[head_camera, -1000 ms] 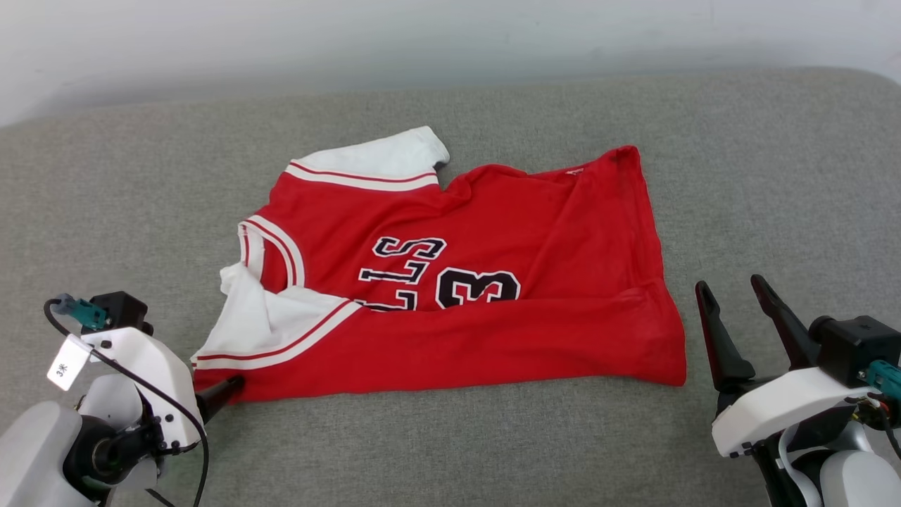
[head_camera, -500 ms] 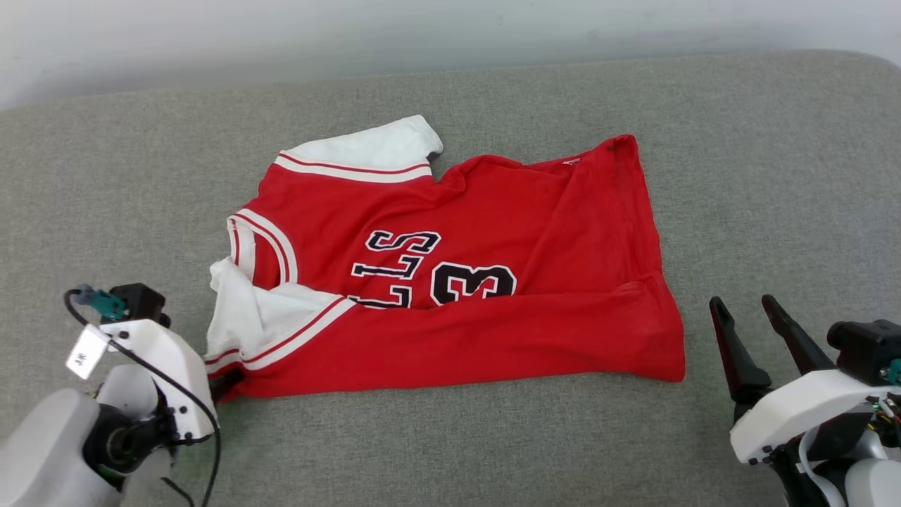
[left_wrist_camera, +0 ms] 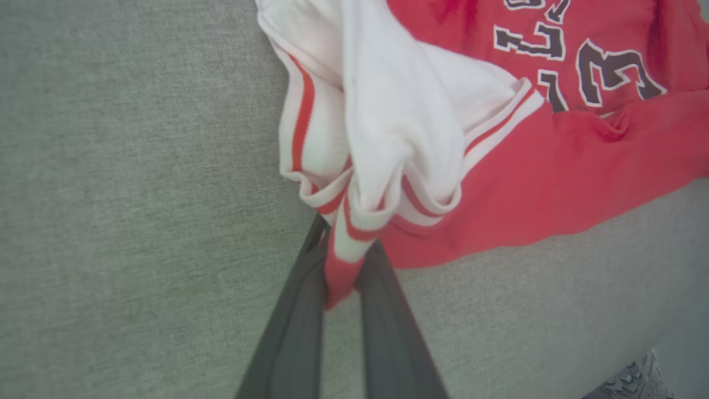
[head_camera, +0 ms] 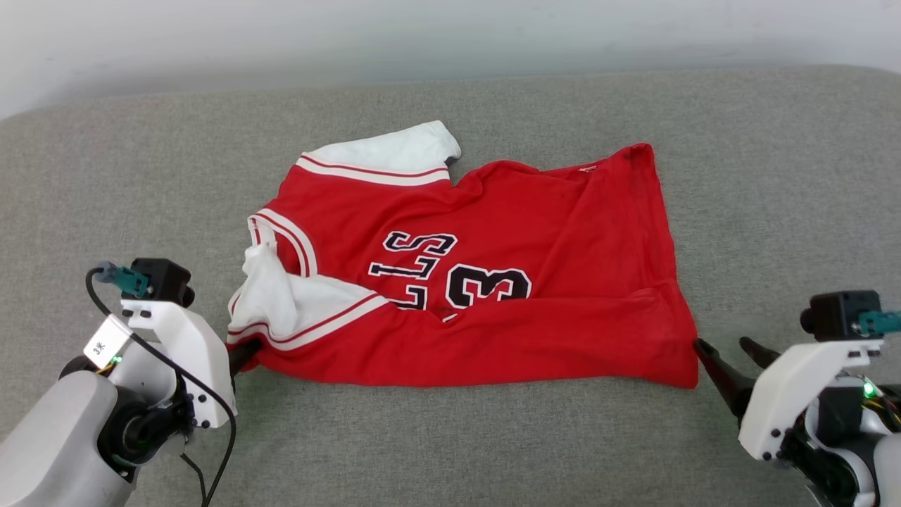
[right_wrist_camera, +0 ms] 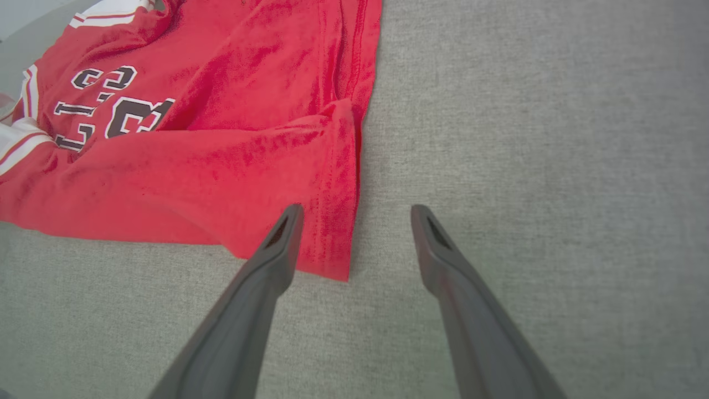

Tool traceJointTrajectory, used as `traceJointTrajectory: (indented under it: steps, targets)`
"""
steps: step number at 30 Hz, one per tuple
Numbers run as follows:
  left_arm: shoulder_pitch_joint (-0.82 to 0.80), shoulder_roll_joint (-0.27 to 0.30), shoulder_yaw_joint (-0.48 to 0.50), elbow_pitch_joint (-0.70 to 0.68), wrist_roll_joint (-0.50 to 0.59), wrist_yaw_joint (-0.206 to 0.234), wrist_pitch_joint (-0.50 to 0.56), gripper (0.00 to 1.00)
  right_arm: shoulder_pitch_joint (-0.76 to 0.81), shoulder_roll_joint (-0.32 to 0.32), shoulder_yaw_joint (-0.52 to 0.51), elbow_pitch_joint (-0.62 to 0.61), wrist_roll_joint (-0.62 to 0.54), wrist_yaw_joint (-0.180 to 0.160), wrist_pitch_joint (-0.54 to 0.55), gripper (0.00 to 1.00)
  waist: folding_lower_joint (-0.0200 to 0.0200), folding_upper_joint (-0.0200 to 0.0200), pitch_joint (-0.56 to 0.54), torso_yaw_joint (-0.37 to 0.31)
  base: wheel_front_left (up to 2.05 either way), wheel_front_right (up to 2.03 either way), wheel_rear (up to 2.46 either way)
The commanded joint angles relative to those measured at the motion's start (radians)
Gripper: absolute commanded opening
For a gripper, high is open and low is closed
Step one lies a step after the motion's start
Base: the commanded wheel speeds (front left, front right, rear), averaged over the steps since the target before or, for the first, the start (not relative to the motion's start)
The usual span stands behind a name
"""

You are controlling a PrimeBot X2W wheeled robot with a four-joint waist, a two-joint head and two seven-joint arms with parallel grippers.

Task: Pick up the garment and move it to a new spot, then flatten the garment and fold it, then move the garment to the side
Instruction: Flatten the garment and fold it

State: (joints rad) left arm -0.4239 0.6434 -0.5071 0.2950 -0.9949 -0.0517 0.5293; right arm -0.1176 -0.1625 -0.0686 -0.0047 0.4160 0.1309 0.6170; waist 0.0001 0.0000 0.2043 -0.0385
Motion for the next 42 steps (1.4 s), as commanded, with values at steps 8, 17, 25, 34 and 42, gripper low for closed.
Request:
traceJointTrajectory:
  steps: [8,17,25,34,42]
  targets:
    - [0.011,0.024,0.019,-0.116,0.015,0.042,-0.023,0.00,-0.130,0.006,0.055,0.127,-0.005,0.000,0.116,1.00,-0.0001,0.0000,0.052,0.028,0.00,0.00,0.00]
    - [0.039,0.010,0.031,-0.129,0.002,0.048,-0.060,0.00,-0.157,0.033,0.143,0.325,0.050,0.000,0.159,0.23,-0.0001,0.0000,0.073,0.051,0.00,0.00,0.00]
    - [0.054,0.000,0.041,-0.116,0.006,0.036,-0.112,0.00,-0.200,-0.014,0.136,0.318,0.088,0.000,0.123,0.00,-0.0001,0.0000,0.031,0.049,0.00,0.00,0.00]
    - [0.149,0.009,0.056,-0.129,-0.020,0.051,-0.159,0.00,-0.157,-0.079,0.175,0.231,0.113,0.000,0.127,0.00,-0.0001,0.0000,-0.086,0.036,0.00,0.00,0.00]
    - [0.305,0.050,0.078,-0.223,-0.039,0.125,-0.173,0.00,-0.032,-0.098,0.177,0.135,0.119,0.000,0.166,0.00,-0.0001,0.0000,-0.177,0.039,0.00,0.00,0.00]
